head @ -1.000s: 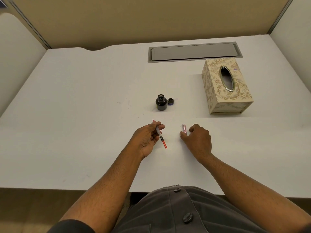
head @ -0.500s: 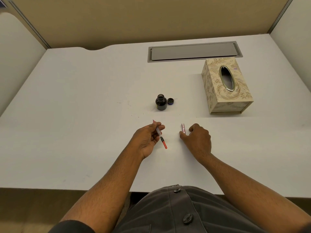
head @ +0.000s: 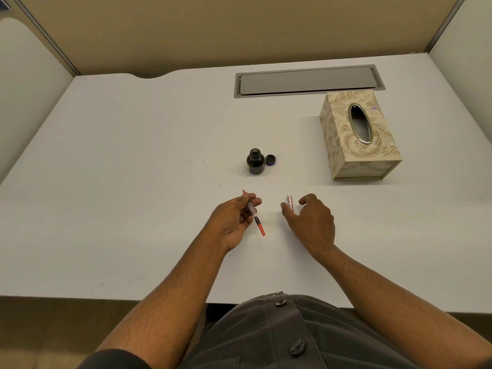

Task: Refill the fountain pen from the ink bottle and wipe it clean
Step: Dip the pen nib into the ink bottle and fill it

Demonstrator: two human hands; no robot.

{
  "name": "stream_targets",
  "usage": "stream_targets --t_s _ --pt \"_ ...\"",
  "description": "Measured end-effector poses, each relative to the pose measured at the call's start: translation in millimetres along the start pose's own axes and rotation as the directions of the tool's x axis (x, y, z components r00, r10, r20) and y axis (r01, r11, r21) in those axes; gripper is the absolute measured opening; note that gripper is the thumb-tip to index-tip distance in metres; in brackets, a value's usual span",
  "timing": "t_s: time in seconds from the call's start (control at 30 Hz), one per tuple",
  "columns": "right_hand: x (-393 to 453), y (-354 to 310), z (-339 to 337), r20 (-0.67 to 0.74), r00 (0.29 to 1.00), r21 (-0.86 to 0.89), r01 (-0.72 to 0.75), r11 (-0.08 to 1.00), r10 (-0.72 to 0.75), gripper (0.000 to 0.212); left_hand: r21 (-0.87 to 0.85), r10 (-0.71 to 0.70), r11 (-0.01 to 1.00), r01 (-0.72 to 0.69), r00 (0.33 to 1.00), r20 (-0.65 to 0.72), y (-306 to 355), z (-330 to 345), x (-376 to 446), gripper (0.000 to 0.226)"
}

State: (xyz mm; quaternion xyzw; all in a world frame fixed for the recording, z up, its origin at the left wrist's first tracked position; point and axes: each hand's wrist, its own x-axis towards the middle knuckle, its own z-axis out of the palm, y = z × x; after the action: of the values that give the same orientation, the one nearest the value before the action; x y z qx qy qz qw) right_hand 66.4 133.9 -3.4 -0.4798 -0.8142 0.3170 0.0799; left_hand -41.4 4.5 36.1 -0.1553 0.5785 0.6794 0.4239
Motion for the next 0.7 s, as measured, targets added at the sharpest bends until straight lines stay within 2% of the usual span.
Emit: stream_targets --t_s 0.1,0.17,0.2,0.27,0.33,0.47,0.7 --pt "-12.3 -8.9 -9.5 0.072 0.997 0.132 0.006 0.991 -0.016 0.029 -0.005 0.004 1.0 -0.004 1.0 0.002 0.8 0.1 -0.3 0.02" --pt "-21.3 -14.9 -18.2 0.237 0.971 0.267 -0.021 0.963 -0.044 0.028 -0.013 0.016 1.0 -0.015 1.0 0.009 0.8 0.0 0.0 0.02" --pt "-25.4 -18.2 -22.9 0.362 0.931 0.33 -0.078 0.941 -0.05 0.031 -0.013 0.022 1.0 -0.022 1.0 0.016 0.6 0.1 0.1 0.02" --pt "-33.1 -22.9 -30.6 0.607 0.792 0.376 -0.209 0.903 -0.07 0.036 0.003 0.041 0.999 -0.041 0.999 0.035 0.0 0.7 0.4 0.02" --pt "-37.7 -23.3 -34.9 0.725 0.68 0.366 -0.246 0.897 -0.109 0.035 0.032 0.063 0.997 -0.065 0.996 0.059 -0.4 2.0 0.3 0.019" --pt "-40.6 -19.4 -39.2 0.751 0.64 0.405 -0.251 0.879 -0.163 0.026 0.085 0.099 0.99 -0.11 0.988 0.122 0.5 3.9 -1.7 0.022" --pt "-40.8 -19.8 -37.1 0.74 0.658 0.446 -0.324 0.834 -0.14 0.019 0.1 0.121 0.985 -0.138 0.98 0.16 1.2 3.3 -3.0 0.024"
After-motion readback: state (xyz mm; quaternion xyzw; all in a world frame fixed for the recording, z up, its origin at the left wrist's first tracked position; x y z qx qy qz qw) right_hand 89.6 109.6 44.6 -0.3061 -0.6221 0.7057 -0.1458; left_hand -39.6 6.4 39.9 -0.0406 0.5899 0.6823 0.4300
